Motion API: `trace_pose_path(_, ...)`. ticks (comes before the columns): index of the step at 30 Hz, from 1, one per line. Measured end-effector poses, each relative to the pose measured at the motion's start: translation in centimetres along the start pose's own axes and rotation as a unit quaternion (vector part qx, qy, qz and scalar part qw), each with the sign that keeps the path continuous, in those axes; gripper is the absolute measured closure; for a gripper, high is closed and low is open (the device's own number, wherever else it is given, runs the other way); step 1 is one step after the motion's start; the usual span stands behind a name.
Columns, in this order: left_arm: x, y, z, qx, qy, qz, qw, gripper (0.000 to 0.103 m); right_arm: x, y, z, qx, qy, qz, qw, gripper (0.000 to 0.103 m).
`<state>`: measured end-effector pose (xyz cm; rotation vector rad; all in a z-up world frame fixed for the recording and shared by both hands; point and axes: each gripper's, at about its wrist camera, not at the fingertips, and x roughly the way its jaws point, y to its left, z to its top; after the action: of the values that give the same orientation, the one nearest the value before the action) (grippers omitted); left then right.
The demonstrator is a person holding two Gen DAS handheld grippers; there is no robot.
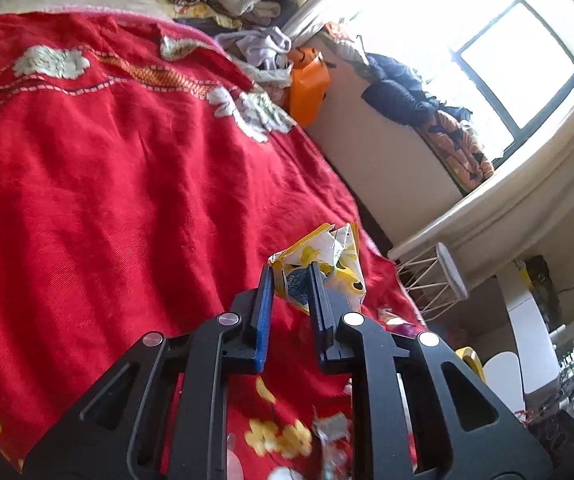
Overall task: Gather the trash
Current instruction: 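Grasp the yellow snack wrapper with the left tool while the right tool grasps a white foam sleeve, then carry the yellow wrapper and white foam sleeve with both tools over the bin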
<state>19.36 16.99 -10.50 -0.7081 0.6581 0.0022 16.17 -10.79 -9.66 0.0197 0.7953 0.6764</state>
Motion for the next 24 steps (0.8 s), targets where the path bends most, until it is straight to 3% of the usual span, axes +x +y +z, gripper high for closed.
trace_pose_path(11,-4.4,-0.6,-0.9,0.005,-0.036,0.016,0.9992,0.092,-2.0,-0.3,-0.2,0.009,-0.013,0.009,1.000,0.090)
trace_pose_path(24,-8.2,-1.4,-1.0,0.003,-0.065,0.005,0.9979,0.092,-5.0,0.3,-0.2,0.002,-0.039,0.013,0.999,0.090)
